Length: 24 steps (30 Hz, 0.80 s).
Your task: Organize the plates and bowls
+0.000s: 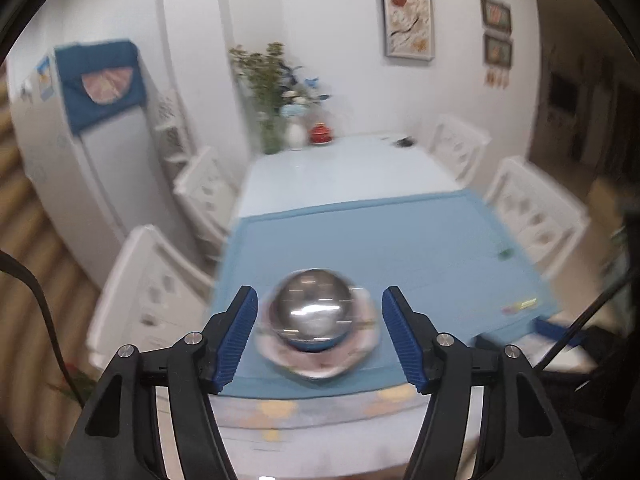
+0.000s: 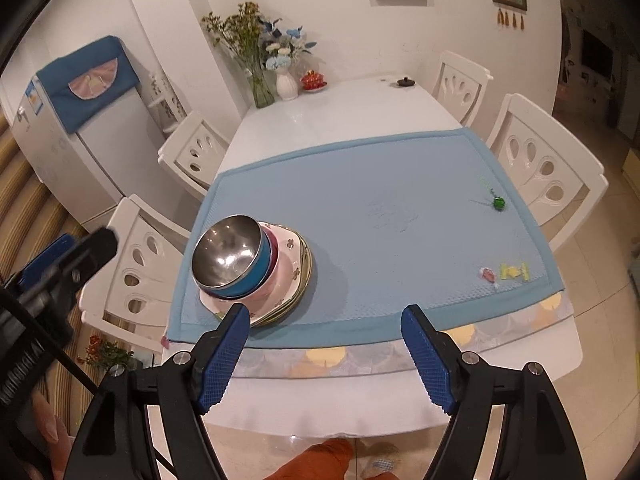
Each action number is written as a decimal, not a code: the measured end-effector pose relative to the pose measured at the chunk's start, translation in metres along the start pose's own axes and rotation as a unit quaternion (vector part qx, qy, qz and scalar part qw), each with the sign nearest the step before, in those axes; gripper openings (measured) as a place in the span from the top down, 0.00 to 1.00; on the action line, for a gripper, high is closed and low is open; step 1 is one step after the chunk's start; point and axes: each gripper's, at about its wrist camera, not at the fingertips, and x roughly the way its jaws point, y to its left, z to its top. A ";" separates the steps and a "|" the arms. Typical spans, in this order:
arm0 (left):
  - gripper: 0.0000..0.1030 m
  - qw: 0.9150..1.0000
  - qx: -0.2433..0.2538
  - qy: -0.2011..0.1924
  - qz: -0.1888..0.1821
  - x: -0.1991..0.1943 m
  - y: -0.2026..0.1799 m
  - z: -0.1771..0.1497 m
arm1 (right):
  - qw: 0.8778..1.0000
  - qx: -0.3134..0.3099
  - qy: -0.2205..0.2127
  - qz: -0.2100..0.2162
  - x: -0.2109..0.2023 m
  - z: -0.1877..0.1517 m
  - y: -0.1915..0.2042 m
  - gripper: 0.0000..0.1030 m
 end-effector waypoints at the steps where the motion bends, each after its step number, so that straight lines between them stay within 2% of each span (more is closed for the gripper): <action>1: 0.39 1.000 0.012 0.006 0.018 0.007 0.003 -0.002 | 1.000 0.000 0.004 -0.006 0.007 0.001 0.003 0.26; 3: 0.39 0.999 0.018 0.017 0.024 0.020 0.015 -0.007 | 0.999 -0.010 0.021 -0.036 0.024 0.005 0.011 0.26; 8: 0.39 0.999 -0.016 0.042 0.005 0.051 0.051 -0.014 | 0.995 -0.059 0.033 -0.074 0.053 0.015 0.039 0.26; 17: 0.39 0.995 -0.054 0.070 -0.038 0.100 0.083 -0.023 | 0.990 -0.095 0.055 -0.094 0.093 0.023 0.079 0.26; 24: 0.39 0.995 -0.061 0.060 -0.059 0.110 0.089 -0.006 | 0.989 -0.101 0.045 -0.101 0.092 0.038 0.094 0.26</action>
